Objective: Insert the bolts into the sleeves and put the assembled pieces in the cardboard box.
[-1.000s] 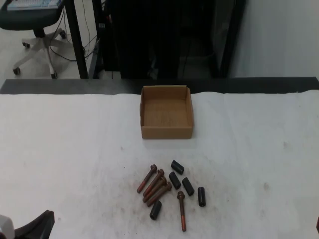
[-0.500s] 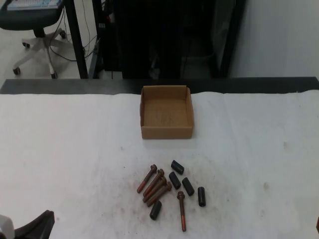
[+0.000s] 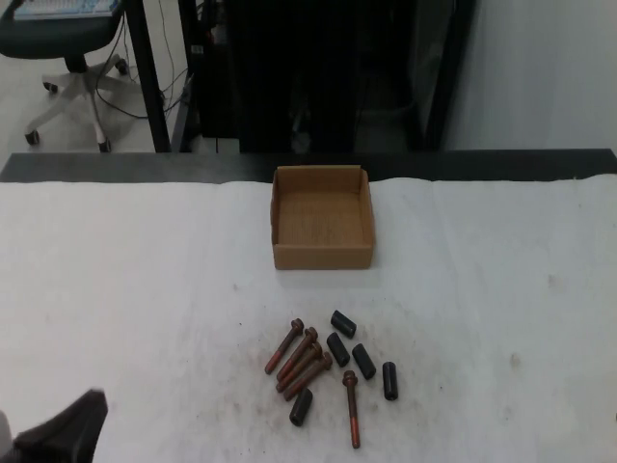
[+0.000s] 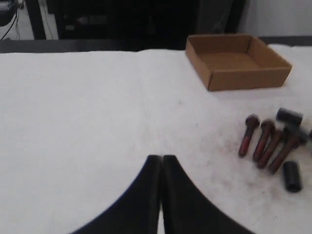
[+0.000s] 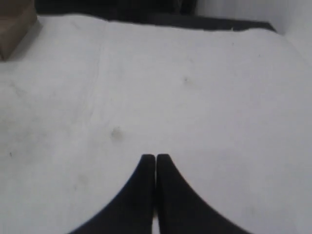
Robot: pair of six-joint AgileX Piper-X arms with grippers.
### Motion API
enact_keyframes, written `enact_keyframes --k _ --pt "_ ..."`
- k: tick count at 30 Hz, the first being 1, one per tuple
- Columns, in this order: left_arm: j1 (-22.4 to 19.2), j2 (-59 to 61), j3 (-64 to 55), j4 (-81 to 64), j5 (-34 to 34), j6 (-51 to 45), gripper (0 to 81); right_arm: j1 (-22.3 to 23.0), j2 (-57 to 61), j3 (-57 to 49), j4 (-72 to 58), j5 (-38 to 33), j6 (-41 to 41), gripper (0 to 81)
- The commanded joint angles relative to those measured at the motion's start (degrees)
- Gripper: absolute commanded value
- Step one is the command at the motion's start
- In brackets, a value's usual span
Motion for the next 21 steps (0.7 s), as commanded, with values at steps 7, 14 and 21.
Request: enact_keyframes --k 7,14,21 --pt "0.09 0.00 -0.57 -29.37 5.50 -9.29 0.3 -0.13 0.16 -0.57 -33.44 -3.11 12.71 0.8" --pt "0.09 0.00 -0.57 -36.91 18.42 -28.07 0.3 -0.13 0.16 -0.57 -36.74 -11.66 51.14 0.8" --pt "0.09 1.75 -0.57 -31.35 31.94 -29.42 0.3 -0.13 0.16 -0.57 -39.20 -31.46 57.73 0.8"
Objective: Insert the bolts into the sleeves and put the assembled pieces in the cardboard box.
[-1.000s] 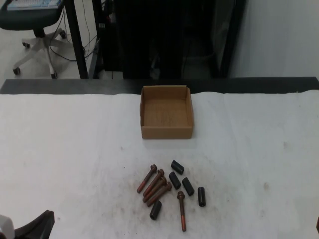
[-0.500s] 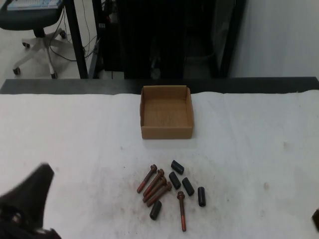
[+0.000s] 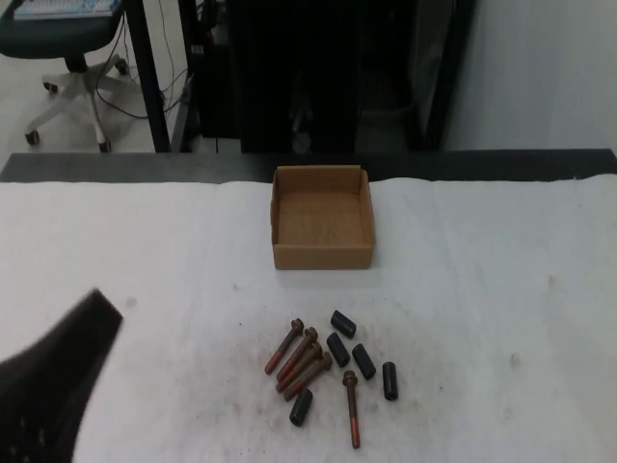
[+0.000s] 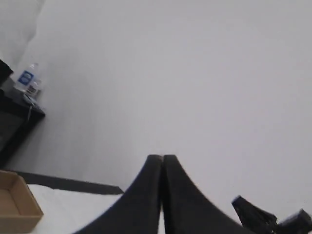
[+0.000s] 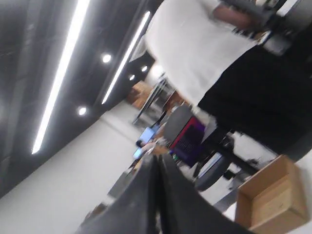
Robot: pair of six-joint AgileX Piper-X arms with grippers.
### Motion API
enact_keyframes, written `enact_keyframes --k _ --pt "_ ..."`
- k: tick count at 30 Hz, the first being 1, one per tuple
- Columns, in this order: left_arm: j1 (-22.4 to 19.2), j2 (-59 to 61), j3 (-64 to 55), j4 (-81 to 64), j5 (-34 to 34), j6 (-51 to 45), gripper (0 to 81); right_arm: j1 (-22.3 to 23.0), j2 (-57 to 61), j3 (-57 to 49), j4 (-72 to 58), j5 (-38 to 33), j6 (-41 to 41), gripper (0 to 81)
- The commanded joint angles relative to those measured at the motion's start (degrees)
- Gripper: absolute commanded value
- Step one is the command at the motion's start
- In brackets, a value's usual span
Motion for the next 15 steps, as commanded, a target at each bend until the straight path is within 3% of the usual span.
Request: enact_keyframes --k 1,4,9,15 --pt "0.09 -0.78 0.12 -0.26 0.86 -0.30 0.3 -0.13 0.67 -0.57 -0.09 -8.57 -1.35 0.8" --pt "0.09 5.63 -3.44 4.21 3.25 3.25 0.3 -0.13 3.62 -0.57 4.08 -16.22 -3.23 0.8" --pt "0.09 22.26 -14.08 9.30 5.24 9.92 0.3 -0.13 11.91 -4.16 9.25 -20.87 -7.33 0.8" --pt "0.66 50.38 -32.88 26.25 20.40 14.18 0.3 -0.24 28.61 -14.14 12.85 -28.77 -15.76 0.8"
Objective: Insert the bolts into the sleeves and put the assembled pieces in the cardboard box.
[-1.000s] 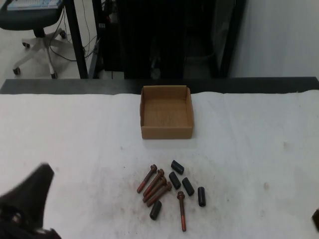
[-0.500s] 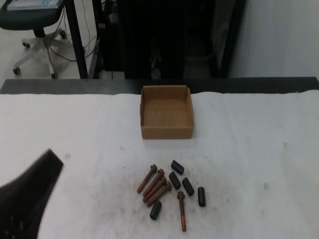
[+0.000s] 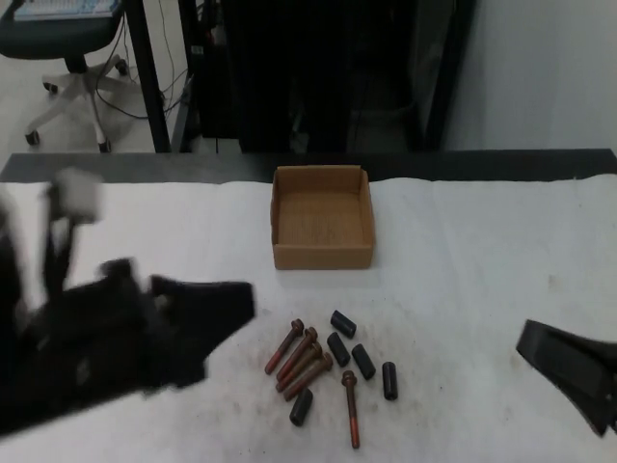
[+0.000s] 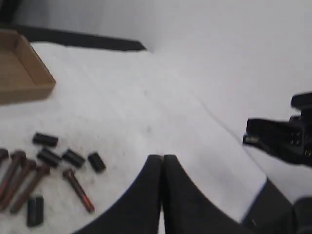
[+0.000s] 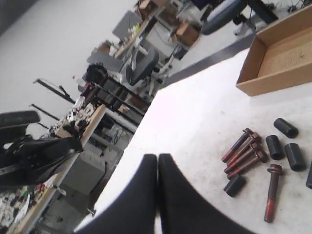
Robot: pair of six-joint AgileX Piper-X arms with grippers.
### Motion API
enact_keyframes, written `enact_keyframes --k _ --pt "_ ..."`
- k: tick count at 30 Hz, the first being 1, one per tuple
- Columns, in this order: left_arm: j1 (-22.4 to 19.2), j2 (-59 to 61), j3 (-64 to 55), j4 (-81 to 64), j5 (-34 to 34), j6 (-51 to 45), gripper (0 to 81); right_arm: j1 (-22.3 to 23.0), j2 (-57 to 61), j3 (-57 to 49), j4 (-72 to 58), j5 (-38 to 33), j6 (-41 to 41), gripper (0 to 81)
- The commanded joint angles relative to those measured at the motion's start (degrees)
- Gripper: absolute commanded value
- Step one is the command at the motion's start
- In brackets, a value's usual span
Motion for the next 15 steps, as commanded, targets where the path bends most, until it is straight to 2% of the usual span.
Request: enact_keyframes --k 1,5,8,11,15 --pt "0.60 12.70 -8.59 9.26 7.27 3.60 0.3 -0.24 11.06 -7.54 4.60 -5.11 -6.25 0.8" --pt "1.64 26.41 -20.75 21.14 10.04 11.58 0.3 -0.24 25.08 -16.66 12.94 -7.49 -17.62 0.8" --pt "2.29 32.44 -26.60 24.54 11.99 11.69 0.3 -0.92 34.37 -21.83 18.20 -6.94 -24.30 0.8" --pt "3.01 35.13 -28.88 24.25 20.38 11.69 0.3 -2.38 40.91 -24.81 18.22 -9.41 -24.14 0.8" --pt "3.12 35.50 -28.93 23.14 28.54 11.69 0.3 -5.45 44.77 -25.82 11.50 -20.55 -24.17 0.8"
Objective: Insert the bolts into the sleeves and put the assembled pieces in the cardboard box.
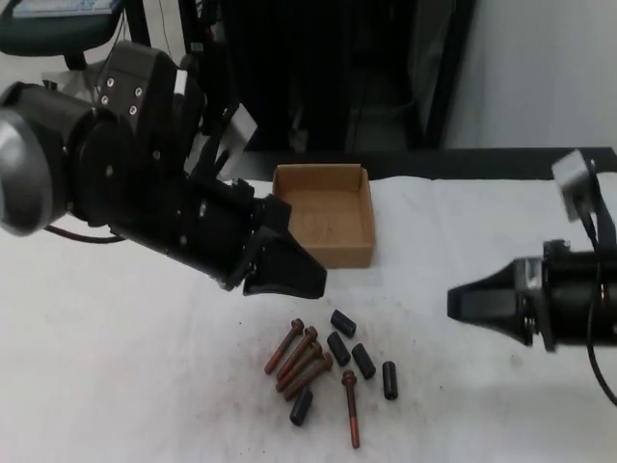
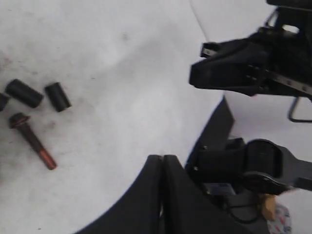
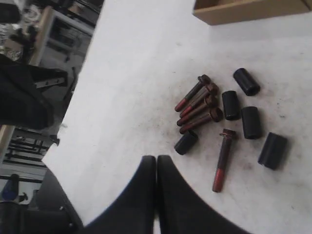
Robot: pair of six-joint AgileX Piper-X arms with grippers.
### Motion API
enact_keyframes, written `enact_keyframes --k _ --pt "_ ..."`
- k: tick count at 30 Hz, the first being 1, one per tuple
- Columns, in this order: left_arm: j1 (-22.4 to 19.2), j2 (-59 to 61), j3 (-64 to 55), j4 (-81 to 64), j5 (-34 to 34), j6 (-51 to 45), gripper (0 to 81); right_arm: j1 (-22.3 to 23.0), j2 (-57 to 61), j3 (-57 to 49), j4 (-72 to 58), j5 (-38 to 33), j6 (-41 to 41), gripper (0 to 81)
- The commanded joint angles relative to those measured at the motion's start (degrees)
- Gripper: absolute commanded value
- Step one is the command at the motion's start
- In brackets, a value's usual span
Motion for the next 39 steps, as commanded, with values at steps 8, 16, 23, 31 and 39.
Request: enact_keyframes --k 8,16,23,31,39 --pt "0.07 -0.15 -0.85 -0.45 5.11 1.96 0.3 -3.79 1.42 -0.83 -21.74 -16.49 3.74 0.8" --pt "0.07 -0.15 -0.75 -2.86 -7.48 3.07 0.3 -3.04 1.42 -0.68 -29.34 -14.57 8.31 0.8" --pt "0.07 -0.15 -0.98 1.65 -50.14 14.13 0.3 -2.88 1.42 -0.97 -7.47 7.80 6.06 0.8" --pt "-0.61 -0.15 -1.33 7.27 -32.47 20.52 0.3 0.95 1.42 -2.73 15.69 35.37 -31.20 0.8" --pt "-3.97 1.62 -1.33 11.85 -40.10 27.02 16.5 2.47 1.42 -2.73 15.08 26.87 -26.20 7.3"
